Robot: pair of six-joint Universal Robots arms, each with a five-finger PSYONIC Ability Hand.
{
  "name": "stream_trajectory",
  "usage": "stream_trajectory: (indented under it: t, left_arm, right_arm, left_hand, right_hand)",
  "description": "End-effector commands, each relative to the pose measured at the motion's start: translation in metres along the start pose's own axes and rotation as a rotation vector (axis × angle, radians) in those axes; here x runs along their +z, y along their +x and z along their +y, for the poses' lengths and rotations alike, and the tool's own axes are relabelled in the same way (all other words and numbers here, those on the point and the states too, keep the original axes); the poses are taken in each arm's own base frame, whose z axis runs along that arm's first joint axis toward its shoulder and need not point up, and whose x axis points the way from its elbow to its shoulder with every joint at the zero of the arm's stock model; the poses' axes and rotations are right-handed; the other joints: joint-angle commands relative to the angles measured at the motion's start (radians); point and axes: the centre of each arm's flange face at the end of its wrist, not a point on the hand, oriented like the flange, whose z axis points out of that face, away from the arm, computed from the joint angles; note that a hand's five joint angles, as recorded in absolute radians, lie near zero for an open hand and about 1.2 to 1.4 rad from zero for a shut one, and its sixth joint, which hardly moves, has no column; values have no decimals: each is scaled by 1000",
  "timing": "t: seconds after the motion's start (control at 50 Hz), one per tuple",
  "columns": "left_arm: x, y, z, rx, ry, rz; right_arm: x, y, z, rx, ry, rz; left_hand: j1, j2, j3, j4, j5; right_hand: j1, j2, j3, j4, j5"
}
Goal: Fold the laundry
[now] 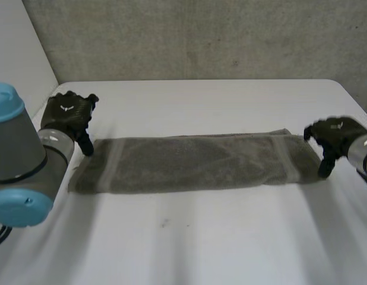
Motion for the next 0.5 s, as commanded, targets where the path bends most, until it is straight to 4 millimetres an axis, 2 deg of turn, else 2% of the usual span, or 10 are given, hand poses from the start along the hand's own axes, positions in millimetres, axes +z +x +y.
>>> stream_trajectory:
  t: [0.02,0.1,0.28,0.3,0.32,0.38,0.42,0.5]
  left_arm:
    - [-4,5,17,-108,22,0]
    - [-5,5,25,-109,20,-6]
    - [-6,4,31,-108,9,-10]
    - [-6,4,31,-108,9,-10]
    - [-6,4,31,-110,9,-10]
    - [-7,5,32,-107,5,-7]
    - [-7,4,32,-108,6,-9]
    - [-7,5,34,-109,2,-7]
  right_arm:
    - [20,-10,36,30,8,-58]
    - [36,-11,47,22,35,-41]
    - [54,-11,62,5,42,-18]
    - [57,-9,63,1,44,-10]
    - [61,-6,65,2,48,5]
    - [64,3,64,2,58,37]
    - [67,22,66,5,52,101]
    - [69,37,69,-4,44,143]
  left_hand:
    - [-8,-429,5,6,-31]
    - [-8,-429,5,6,-31]
    - [-8,-429,5,6,-31]
    - [-8,-429,5,6,-31]
    - [-8,-429,5,6,-31]
    - [-8,-429,5,6,-31]
    - [-8,-429,5,6,-31]
    - [-8,-429,5,6,-31]
  right_hand:
    - [232,179,173,179,187]
    - [335,281,275,282,289]
    - [458,405,399,405,413]
    - [761,707,701,708,715]
    - [1048,994,988,994,1002]
    - [1050,997,991,997,1005]
    - [1050,997,991,997,1005]
    - [1050,997,991,997,1005]
